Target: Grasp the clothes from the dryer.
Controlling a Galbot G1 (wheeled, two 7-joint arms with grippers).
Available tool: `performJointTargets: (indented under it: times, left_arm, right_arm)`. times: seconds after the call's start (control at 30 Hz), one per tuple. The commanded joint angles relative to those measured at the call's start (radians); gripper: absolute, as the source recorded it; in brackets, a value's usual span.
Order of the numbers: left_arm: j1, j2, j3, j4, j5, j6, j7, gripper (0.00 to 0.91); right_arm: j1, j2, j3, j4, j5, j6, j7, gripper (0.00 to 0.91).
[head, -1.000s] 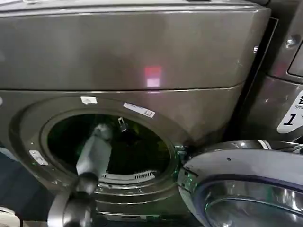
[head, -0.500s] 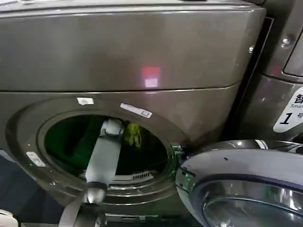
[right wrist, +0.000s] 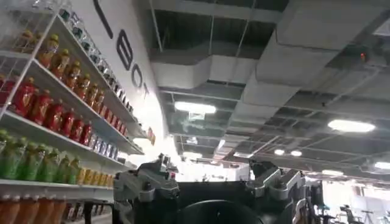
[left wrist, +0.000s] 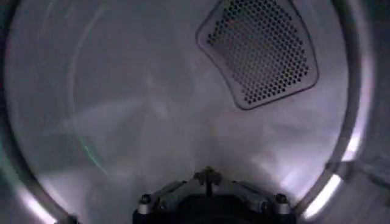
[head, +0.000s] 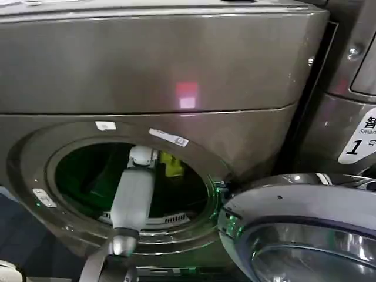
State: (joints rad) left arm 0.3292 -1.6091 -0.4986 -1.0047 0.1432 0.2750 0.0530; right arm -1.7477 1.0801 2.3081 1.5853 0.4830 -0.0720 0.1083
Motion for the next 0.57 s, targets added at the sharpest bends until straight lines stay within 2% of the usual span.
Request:
performJointTargets:
  times: [0.03, 0.57]
  left_arm:
    - [0.003, -0.010, 0.000, -0.006, -0.034, 0.002, -0.047, 0.000]
    - [-0.003, -0.005, 0.001, -0.004, -0.031, -0.002, -0.035, 0.000]
  right_arm:
    - [0.005, 0.001, 0.002, 0.005, -0.023, -0.028, 0.015, 0.907]
    - [0.008, 0.005, 0.008, 0.026, -0.019, -0.058, 0.018, 0.907]
